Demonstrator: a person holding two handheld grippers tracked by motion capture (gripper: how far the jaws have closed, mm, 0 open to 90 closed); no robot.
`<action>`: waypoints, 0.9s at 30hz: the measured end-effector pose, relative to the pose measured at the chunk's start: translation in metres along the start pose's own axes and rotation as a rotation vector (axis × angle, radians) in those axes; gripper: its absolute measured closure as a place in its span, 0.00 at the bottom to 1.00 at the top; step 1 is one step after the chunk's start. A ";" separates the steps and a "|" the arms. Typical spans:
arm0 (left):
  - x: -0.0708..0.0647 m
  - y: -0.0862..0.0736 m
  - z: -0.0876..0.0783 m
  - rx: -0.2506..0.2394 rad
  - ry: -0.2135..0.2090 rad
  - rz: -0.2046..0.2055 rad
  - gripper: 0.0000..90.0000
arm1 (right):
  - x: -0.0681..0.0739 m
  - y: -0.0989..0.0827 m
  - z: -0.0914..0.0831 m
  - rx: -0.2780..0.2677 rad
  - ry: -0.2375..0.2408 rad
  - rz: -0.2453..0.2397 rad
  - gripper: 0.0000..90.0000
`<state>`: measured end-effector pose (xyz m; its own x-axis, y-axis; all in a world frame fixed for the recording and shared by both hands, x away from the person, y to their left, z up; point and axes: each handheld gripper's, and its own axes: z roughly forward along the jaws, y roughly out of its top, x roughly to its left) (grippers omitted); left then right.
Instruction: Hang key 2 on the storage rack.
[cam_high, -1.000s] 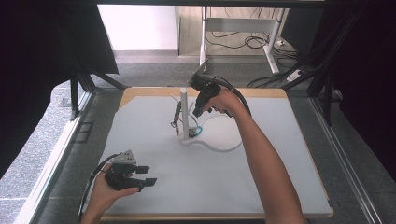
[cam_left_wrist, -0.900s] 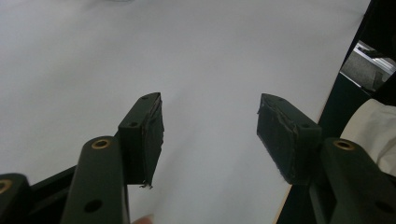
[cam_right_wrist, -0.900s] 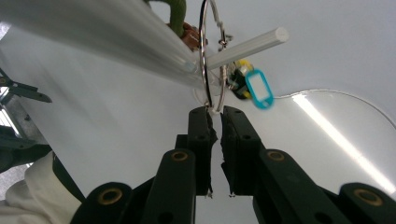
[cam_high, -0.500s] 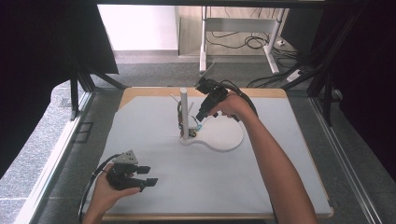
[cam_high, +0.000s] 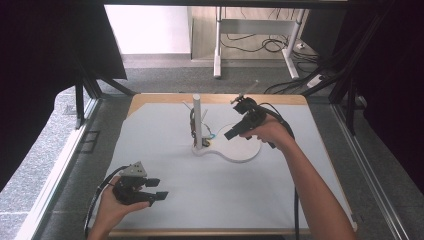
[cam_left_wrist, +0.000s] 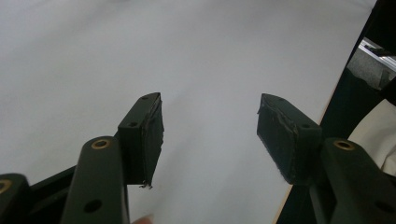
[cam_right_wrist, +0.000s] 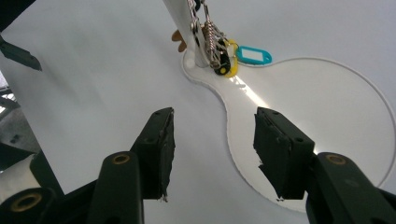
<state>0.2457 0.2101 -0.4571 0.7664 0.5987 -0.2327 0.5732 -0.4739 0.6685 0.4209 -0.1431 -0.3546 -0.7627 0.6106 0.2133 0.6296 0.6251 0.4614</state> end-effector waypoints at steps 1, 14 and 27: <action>0.000 0.000 -0.001 -0.001 0.002 0.000 0.46 | -0.001 -0.007 -0.002 -0.016 -0.003 -0.001 0.53; 0.001 0.001 -0.001 0.004 0.017 -0.006 0.46 | -0.011 -0.130 -0.017 -0.225 -0.027 0.047 0.52; 0.001 0.001 0.003 0.025 0.027 -0.010 0.45 | -0.010 -0.204 -0.001 -0.318 -0.070 0.109 0.52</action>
<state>0.2479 0.2080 -0.4585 0.7528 0.6206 -0.2195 0.5879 -0.4838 0.6483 0.3005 -0.2770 -0.4501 -0.6745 0.7042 0.2216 0.6206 0.3783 0.6868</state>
